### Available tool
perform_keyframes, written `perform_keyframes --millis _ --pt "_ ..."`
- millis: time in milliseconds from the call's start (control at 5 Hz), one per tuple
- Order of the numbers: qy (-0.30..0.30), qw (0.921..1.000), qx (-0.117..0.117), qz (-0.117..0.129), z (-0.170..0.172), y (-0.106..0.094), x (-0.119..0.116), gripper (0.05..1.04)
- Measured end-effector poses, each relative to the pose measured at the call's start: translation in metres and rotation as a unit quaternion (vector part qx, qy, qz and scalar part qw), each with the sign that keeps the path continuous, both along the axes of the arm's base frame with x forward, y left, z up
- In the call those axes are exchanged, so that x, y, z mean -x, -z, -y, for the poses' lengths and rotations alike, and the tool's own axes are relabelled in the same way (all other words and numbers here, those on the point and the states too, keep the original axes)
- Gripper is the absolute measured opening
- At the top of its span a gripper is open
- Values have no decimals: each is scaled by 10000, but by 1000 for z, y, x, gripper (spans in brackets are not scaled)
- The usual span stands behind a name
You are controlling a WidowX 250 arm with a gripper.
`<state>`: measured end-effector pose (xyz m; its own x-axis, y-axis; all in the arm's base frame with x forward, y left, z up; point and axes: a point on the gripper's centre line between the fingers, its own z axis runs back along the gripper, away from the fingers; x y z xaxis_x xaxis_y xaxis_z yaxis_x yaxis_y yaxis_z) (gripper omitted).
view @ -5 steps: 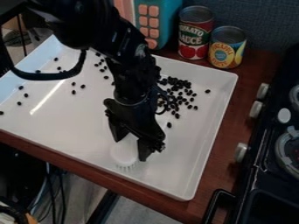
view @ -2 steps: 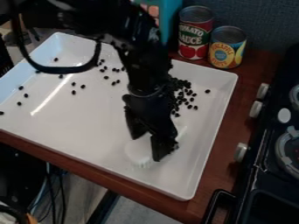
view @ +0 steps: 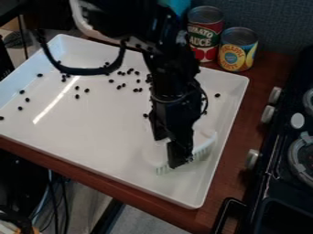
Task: Sweep into pile
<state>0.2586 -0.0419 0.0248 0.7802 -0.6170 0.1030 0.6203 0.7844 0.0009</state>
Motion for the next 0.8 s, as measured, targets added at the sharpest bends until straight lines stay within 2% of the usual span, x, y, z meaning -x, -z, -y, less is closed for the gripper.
perform_keyframes --millis 400,600,800 --pt "-366 9991 -162 142 -7 7 -32 740" --pt "-691 9973 -97 225 -9 8 -49 740" --pt "-909 9957 -43 172 -11 7 -61 740"
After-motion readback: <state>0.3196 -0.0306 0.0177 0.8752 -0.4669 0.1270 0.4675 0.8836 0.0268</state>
